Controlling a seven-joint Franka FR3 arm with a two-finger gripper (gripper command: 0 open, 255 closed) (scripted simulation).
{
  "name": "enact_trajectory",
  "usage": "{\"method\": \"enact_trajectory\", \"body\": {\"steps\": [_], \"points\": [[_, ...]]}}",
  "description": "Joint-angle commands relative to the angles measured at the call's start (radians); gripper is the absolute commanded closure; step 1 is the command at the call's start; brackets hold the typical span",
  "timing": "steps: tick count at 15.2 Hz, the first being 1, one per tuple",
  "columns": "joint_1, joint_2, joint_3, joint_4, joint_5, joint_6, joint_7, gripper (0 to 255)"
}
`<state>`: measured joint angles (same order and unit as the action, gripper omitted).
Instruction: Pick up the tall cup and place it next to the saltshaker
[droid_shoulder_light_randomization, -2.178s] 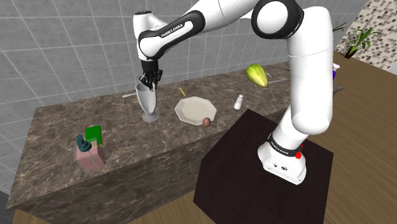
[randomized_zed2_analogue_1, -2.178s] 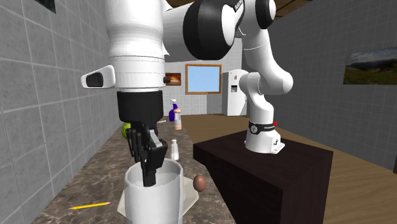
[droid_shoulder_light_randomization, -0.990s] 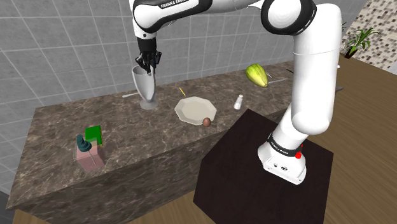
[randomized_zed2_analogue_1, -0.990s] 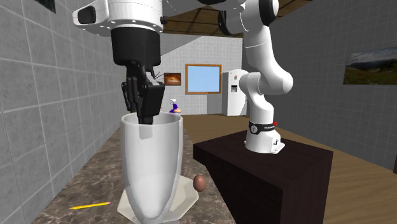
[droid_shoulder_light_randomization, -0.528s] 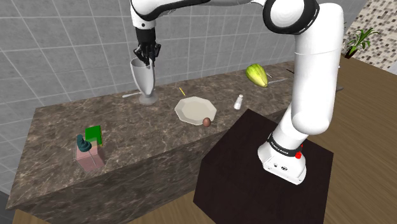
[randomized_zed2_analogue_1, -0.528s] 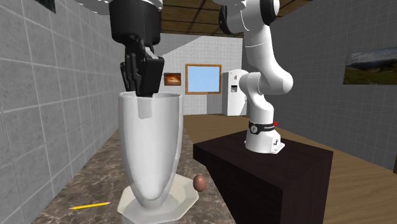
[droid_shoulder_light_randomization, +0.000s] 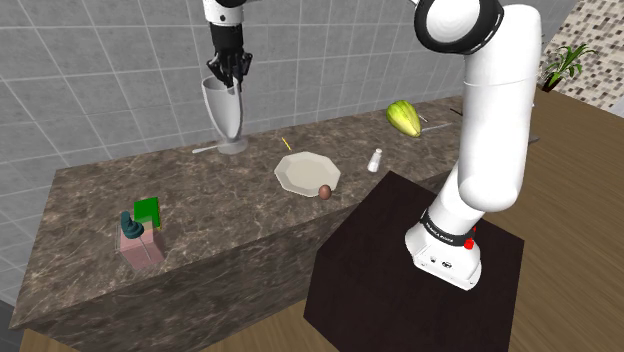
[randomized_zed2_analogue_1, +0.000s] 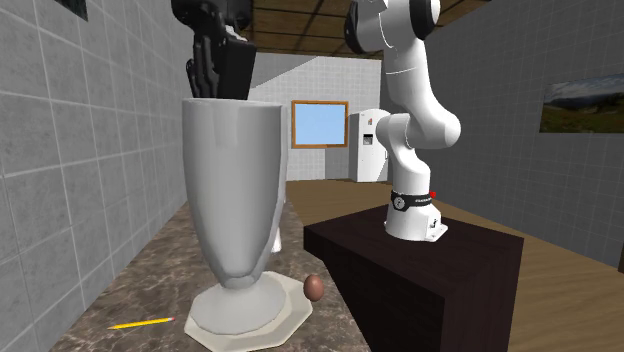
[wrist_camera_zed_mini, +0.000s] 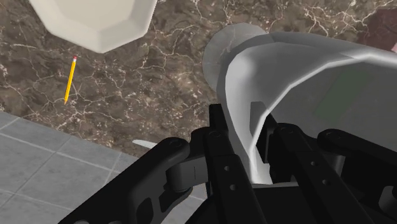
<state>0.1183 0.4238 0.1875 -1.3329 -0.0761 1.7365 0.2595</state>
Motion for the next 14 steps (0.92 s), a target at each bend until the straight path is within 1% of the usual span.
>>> {"method": "enact_trajectory", "body": {"steps": [1, 9, 10, 12, 14], "points": [[0.001, -0.001, 0.000, 0.026, 0.001, -0.027, -0.001, 255], [0.009, 0.021, 0.001, 0.168, -0.003, -0.147, -0.002, 255], [0.009, 0.021, 0.001, 0.169, -0.003, -0.148, -0.002, 255], [-0.021, -0.083, -0.001, 0.014, 0.015, -0.095, -0.024, 255], [-0.047, -0.176, -0.005, -0.117, 0.033, -0.055, -0.050, 255]]}}
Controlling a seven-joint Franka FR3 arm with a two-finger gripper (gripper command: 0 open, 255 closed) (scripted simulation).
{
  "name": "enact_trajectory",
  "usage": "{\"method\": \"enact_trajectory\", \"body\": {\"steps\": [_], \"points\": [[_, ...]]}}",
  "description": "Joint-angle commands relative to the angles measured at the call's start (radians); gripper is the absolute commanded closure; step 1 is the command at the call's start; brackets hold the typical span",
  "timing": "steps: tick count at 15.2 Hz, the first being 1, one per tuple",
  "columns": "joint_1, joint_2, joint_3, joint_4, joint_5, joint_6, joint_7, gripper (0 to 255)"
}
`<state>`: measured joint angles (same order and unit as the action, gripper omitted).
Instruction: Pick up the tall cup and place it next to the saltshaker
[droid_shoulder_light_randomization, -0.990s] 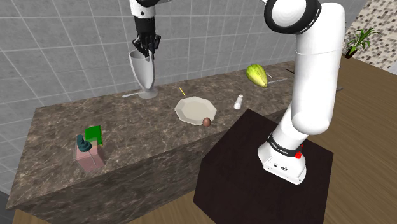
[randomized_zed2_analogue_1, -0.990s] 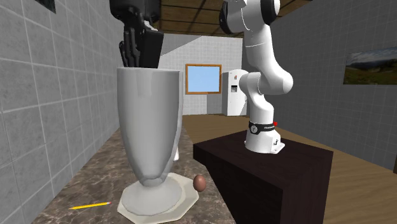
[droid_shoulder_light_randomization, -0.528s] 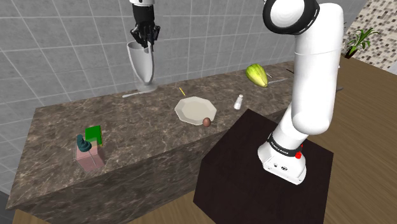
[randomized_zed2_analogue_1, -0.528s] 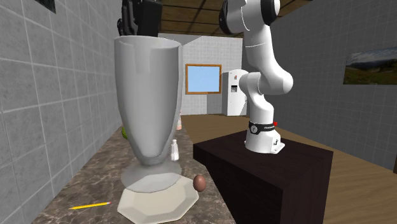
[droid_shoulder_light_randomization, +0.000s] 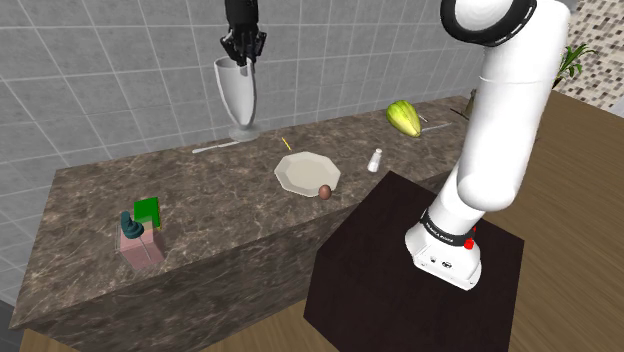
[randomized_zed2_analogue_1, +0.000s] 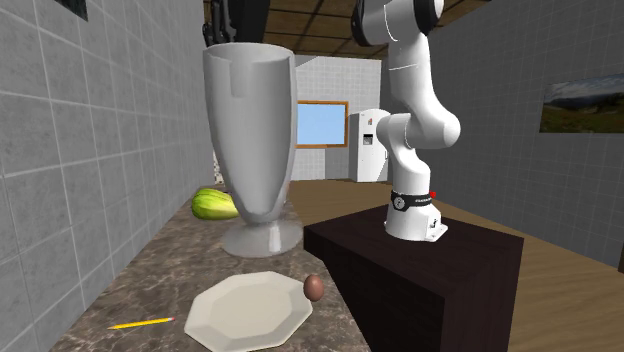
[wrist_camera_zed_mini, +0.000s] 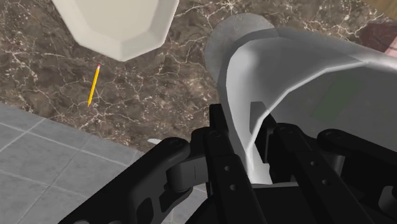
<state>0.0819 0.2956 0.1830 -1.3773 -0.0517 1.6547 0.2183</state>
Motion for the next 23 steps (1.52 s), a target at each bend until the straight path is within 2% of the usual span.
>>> {"method": "enact_trajectory", "body": {"steps": [1, 6, 11, 17, 23], "points": [[-0.022, -0.091, -0.004, -0.131, 0.016, 0.043, -0.022, 255], [-0.068, -0.287, -0.032, -0.381, 0.051, 0.099, -0.097, 255], [-0.102, -0.463, -0.073, -0.580, 0.070, 0.124, -0.177, 255], [-0.136, -0.658, -0.136, -0.774, 0.067, 0.122, -0.275, 255], [-0.175, -0.840, -0.210, -0.925, 0.034, 0.092, -0.376, 255]]}}
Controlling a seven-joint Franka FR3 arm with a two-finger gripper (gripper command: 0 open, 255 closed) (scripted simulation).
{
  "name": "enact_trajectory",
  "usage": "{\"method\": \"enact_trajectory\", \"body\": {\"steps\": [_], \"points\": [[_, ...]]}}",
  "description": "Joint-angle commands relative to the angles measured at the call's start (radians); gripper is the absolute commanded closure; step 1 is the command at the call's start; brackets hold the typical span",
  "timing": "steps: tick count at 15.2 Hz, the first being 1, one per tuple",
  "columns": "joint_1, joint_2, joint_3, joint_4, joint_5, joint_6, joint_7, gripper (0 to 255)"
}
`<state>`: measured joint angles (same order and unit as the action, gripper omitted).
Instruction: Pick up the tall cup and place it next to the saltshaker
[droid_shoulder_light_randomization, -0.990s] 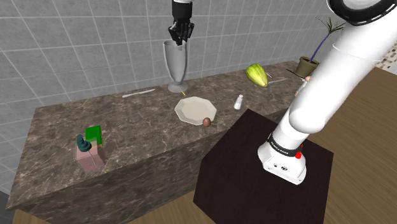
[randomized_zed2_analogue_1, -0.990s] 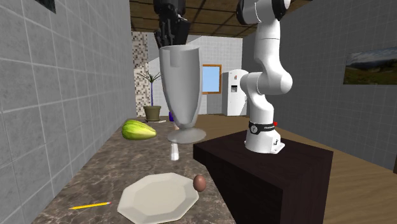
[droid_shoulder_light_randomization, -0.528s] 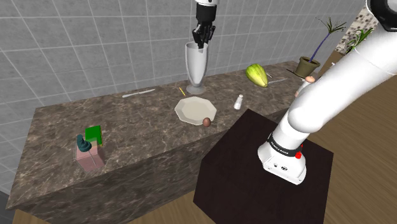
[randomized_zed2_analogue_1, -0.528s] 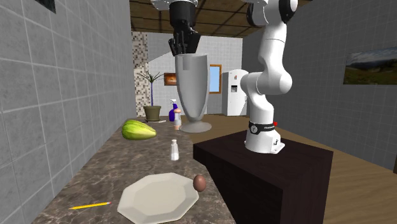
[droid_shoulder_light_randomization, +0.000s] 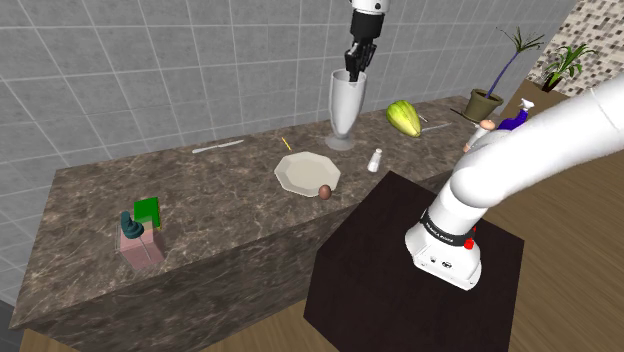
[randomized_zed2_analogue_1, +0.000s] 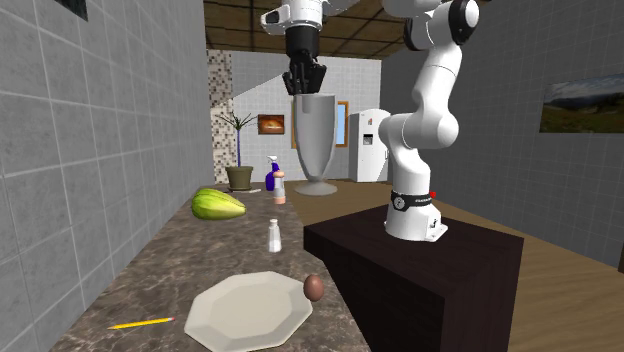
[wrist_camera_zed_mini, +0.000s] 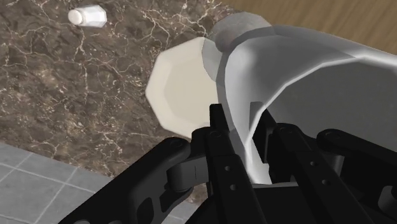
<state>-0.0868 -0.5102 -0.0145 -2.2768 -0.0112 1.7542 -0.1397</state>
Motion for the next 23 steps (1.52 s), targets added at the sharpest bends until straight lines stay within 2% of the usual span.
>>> {"method": "enact_trajectory", "body": {"steps": [1, 6, 23], "points": [[-0.014, -0.063, -0.026, -0.047, -0.015, -0.015, -0.035, 255], [-0.067, -0.222, -0.113, -0.149, -0.079, -0.069, -0.142, 255], [-0.075, -0.211, -0.132, -0.371, -0.097, 0.164, -0.138, 255]]}}
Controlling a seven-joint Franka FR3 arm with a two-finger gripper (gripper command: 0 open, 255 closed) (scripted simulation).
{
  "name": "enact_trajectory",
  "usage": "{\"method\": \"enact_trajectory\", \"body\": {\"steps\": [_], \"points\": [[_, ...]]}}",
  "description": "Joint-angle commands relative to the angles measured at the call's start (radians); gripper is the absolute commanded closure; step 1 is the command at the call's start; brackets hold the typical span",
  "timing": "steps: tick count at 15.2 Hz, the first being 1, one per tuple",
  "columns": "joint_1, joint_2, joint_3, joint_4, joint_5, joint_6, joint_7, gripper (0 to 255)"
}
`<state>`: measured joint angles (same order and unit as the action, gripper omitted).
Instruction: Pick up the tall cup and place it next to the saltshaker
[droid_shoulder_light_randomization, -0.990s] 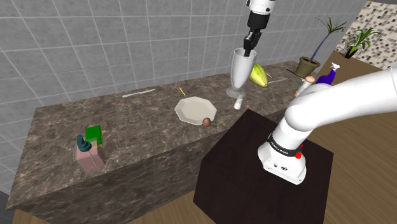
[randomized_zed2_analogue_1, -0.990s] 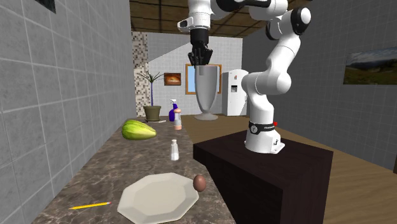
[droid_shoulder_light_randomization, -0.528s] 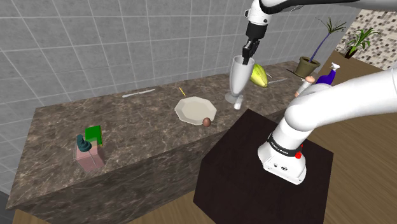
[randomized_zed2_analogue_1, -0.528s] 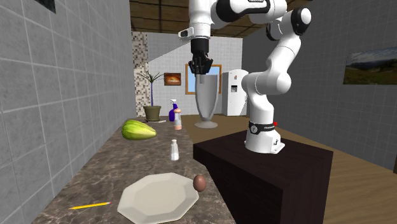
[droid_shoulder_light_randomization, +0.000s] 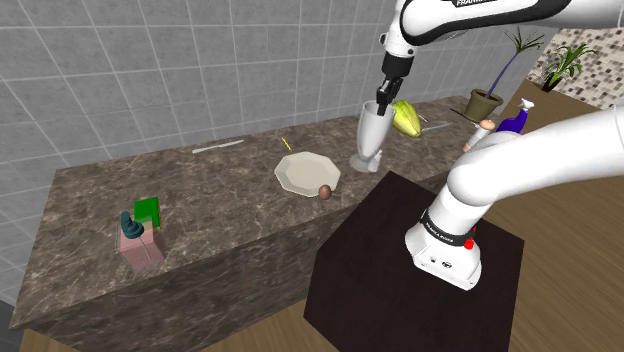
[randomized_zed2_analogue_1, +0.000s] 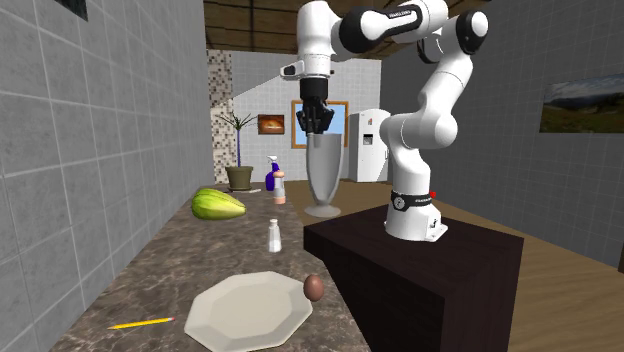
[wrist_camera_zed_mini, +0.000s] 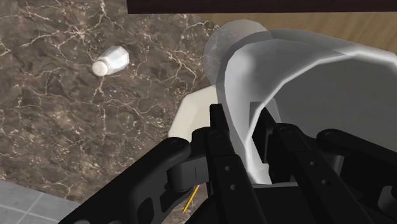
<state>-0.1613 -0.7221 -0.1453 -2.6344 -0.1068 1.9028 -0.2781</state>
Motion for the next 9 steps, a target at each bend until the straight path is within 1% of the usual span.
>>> {"method": "enact_trajectory", "body": {"steps": [1, 9], "points": [[-0.001, 0.004, -0.002, -0.025, -0.002, 0.030, 0.001, 255], [-0.004, 0.041, -0.013, -0.111, -0.012, 0.154, 0.002, 255]]}}
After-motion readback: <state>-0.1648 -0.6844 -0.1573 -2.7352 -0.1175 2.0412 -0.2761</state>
